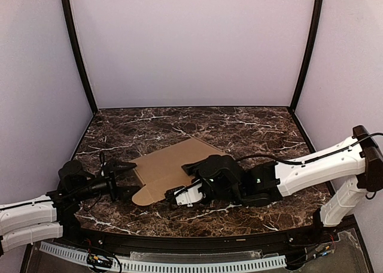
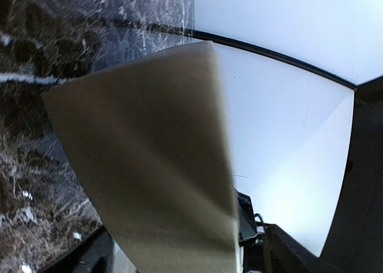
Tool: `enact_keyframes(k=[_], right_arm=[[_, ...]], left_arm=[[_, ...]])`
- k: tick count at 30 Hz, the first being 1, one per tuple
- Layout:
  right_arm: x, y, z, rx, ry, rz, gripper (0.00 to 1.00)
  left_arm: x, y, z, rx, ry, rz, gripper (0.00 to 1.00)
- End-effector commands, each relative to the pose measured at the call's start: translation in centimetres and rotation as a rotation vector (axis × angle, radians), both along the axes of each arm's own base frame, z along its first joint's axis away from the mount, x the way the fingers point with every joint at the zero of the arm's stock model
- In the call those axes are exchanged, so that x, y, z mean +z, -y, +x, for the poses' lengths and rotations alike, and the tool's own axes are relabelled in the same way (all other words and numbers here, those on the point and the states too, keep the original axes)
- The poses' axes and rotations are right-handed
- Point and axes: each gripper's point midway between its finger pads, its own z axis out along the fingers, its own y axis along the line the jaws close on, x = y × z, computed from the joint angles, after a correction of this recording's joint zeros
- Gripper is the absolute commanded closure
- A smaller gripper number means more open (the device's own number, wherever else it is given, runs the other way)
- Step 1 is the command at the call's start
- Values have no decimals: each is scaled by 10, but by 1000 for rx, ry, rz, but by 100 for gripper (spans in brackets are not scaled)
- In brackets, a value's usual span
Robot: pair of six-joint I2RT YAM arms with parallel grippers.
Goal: Fold the paper box
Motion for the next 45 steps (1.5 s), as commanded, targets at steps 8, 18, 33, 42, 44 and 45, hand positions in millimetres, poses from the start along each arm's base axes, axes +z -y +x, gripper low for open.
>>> enact_keyframes(k=[8, 18, 33, 42, 44, 45], right_arm=[[19, 30, 17, -91, -115, -43, 53], [48, 53, -4, -150, -556, -176, 54], [35, 38, -10, -267, -901, -320, 55], [1, 36, -1, -354, -968, -379, 46], [-2, 33, 1, -352, -977, -380, 40], [-3, 31, 2, -352, -978, -379, 38]], left_arm=[[24, 6, -5, -77, 116, 76, 1], [48, 7, -16, -260, 341, 387, 1], [88, -33, -6, -277, 534, 818, 1], [97, -20, -9, -327, 589, 755, 1], [101, -15, -8, -335, 602, 735, 1], [103, -14, -8, -338, 611, 727, 1]])
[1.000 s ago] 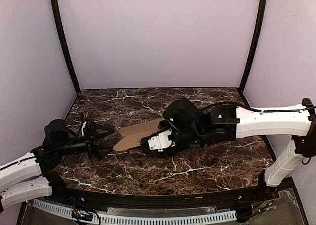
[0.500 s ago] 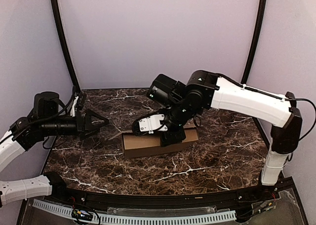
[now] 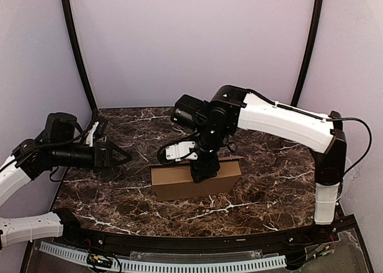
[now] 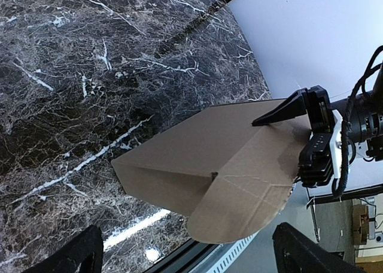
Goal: Fold the paper box
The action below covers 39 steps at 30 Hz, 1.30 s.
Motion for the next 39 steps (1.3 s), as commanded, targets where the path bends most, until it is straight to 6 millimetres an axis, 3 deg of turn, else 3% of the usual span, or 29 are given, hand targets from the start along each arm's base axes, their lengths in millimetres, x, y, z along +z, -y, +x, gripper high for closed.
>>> enact_keyframes(k=[1, 5, 16, 20, 26, 32, 39], right_arm=[[-20, 0, -2, -33, -91, -46, 35], [-25, -3, 4, -38, -74, -55, 24], [-12, -9, 27, -65, 34, -22, 11], [-14, -10, 31, -72, 45, -22, 10], [-34, -5, 30, -87, 27, -68, 10], [-31, -7, 38, -107, 29, -42, 9], [-22, -10, 45, -116, 21, -20, 10]], left_arm=[[15, 10, -1, -60, 34, -35, 1], [16, 14, 1, -75, 31, -40, 1], [23, 20, 5, -91, 38, -59, 1], [25, 23, 6, -98, 38, -66, 1], [28, 27, 10, -94, 32, -92, 1], [33, 36, 8, -123, 22, -148, 1], [9, 27, 13, -143, 88, -20, 1]])
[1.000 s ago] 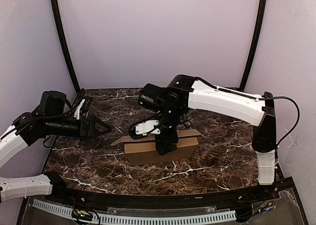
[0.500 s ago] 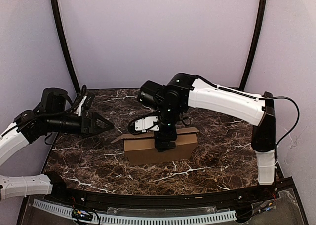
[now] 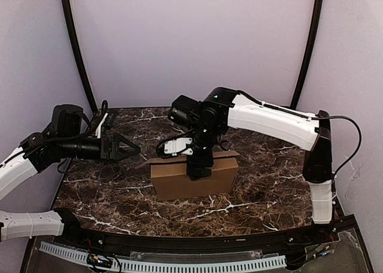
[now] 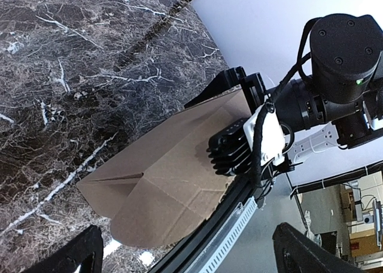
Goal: Fold the paper box
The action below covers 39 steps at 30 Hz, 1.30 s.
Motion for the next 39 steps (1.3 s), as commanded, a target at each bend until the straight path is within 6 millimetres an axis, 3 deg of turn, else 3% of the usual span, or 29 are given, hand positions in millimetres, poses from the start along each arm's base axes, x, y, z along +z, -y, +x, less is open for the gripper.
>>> enact_keyframes(k=[1, 8, 14, 19, 24, 28, 30, 39], right_arm=[[0, -1, 9, -27, -13, 8, 11], [3, -6, 11, -33, -47, 45, 12], [3, -7, 13, -35, -53, 56, 12], [4, -7, 12, -30, -55, 65, 12], [5, -5, 12, -35, -56, 72, 12], [3, -3, 11, -37, -58, 68, 13], [3, -2, 10, -37, -60, 67, 13], [2, 0, 11, -37, -57, 68, 13]], left_arm=[[-16, -10, 4, -9, 76, 117, 1], [-30, -33, 22, 64, 194, 397, 5], [-13, -23, 20, 11, 419, 566, 11], [0, -10, 10, -84, 544, 541, 24], [-13, -10, 16, -138, 632, 639, 32], [-8, -2, 12, -183, 692, 605, 49], [-9, 1, 10, -212, 707, 595, 53], [-24, 14, -5, -335, 758, 627, 58]])
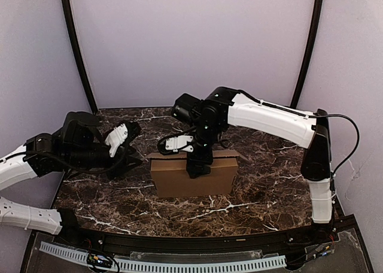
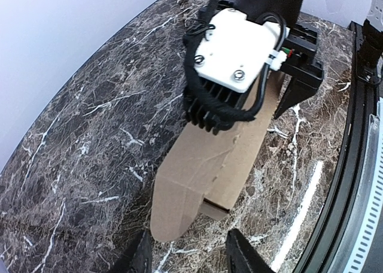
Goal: Fold the paper box
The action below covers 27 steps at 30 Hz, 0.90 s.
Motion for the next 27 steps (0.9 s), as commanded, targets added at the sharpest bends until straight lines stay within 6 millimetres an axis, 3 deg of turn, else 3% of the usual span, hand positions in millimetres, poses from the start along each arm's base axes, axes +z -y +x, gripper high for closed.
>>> enact_keyframes(k=[1, 5, 14, 27], right_arm=[[8, 3, 0, -12, -2, 25, 13], [9, 2, 1, -12, 3, 30, 13], [11, 3, 1, -11, 1, 35, 13], [13, 4, 1, -9, 9, 48, 13]], left_arm=[[-10, 7, -7, -63, 34, 52, 58], [-16, 11, -7, -70, 56, 96, 59], [-26, 10, 15, 10, 167, 262, 63], [-26, 11, 23, 41, 195, 266, 77]])
